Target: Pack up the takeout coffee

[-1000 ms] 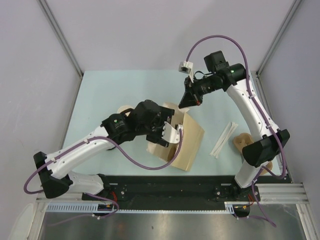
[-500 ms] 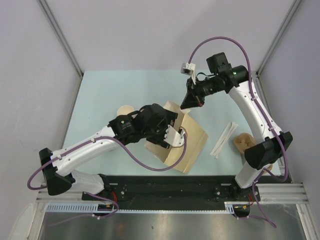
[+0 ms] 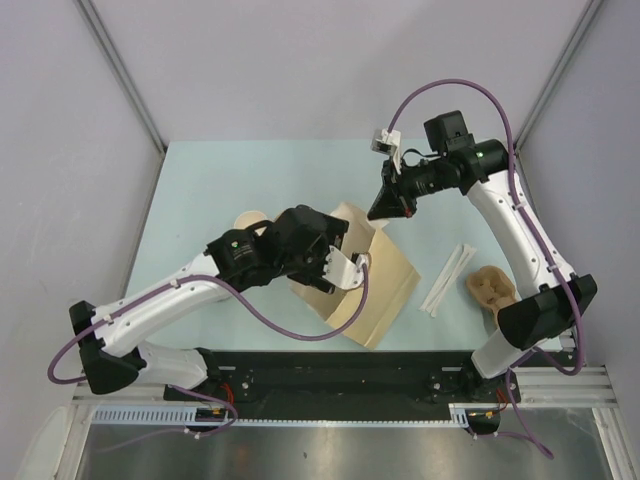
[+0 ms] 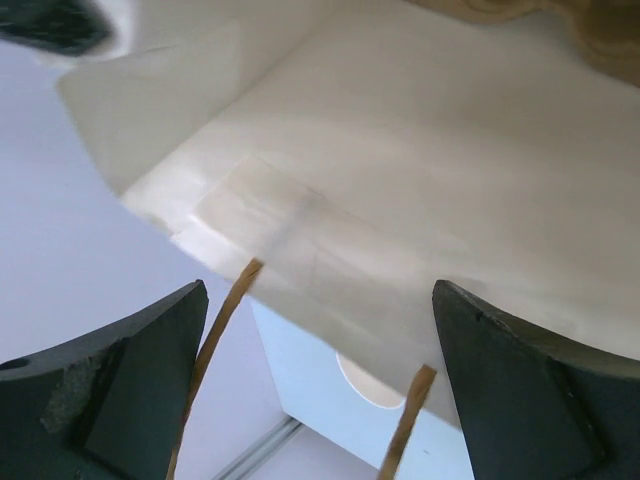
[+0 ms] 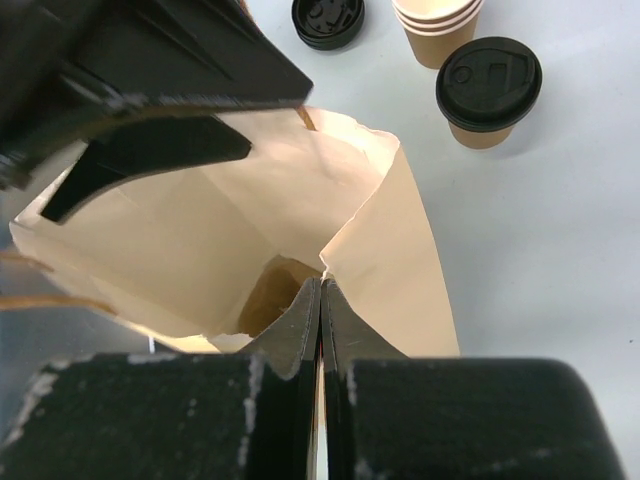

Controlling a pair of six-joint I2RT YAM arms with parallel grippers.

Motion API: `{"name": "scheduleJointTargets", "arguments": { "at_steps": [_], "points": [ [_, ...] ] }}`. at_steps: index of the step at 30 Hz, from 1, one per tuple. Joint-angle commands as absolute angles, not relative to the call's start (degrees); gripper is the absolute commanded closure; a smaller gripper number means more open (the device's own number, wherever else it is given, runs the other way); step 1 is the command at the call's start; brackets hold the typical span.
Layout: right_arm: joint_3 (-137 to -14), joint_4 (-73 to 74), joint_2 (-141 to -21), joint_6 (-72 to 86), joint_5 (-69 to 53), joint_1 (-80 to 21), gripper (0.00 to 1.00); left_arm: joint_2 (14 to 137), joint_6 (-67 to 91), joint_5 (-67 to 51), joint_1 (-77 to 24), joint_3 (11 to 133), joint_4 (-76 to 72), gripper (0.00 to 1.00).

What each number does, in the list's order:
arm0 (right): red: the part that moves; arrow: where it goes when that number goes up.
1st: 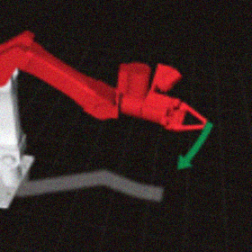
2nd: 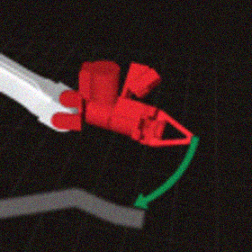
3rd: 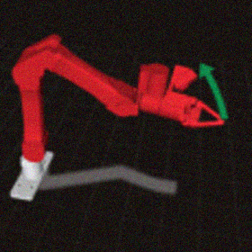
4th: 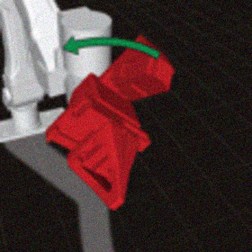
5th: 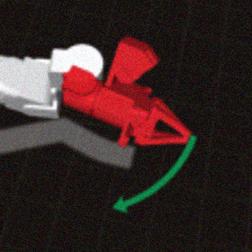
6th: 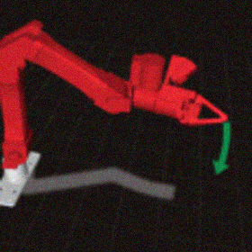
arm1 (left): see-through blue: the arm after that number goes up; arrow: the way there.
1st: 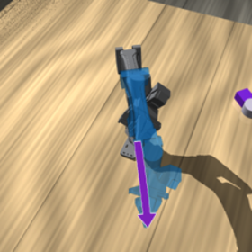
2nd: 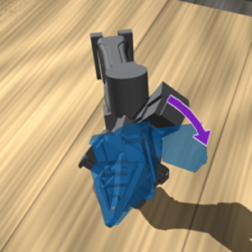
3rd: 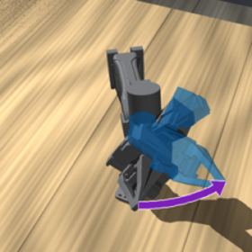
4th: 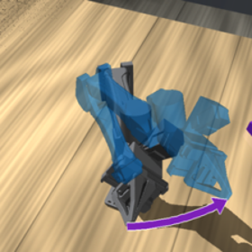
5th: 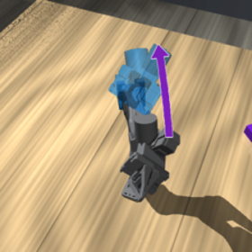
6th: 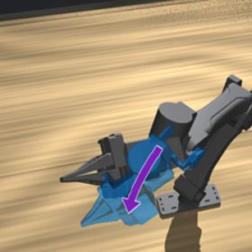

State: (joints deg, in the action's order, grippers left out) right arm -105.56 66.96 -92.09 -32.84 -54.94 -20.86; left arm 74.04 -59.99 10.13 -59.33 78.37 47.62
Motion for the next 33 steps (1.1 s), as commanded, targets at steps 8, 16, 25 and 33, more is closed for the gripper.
{"name": "scheduleJointTargets", "arguments": {
  "at_steps": [8, 16, 25, 33],
  "points": [
    [-101.79, 61.61, -86.84, -31.47, -57.04, -20.04, 1.0, 72.25, -55.2, 13.18, -58.27, 82.18, 42.63, 0.01],
    [-94.67, 52.93, -81.83, -25.41, -56.78, -19.25, 1.0, 70.23, -46.77, 9.41, -56.08, 87.17, 36.66, 0.0],
    [-90.53, 40.87, -78.49, -16.44, -57.22, -18.28, 1.0, 72.25, -48.26, 12.04, -56.43, 87.98, 37.97, 0.01],
    [-83.67, 36.74, -75.59, -18.18, -56.51, -18.11, 1.0, 71.19, -29.58, 1.95, -51.34, 100.68, 32.08, 0.03]
  ]
}}
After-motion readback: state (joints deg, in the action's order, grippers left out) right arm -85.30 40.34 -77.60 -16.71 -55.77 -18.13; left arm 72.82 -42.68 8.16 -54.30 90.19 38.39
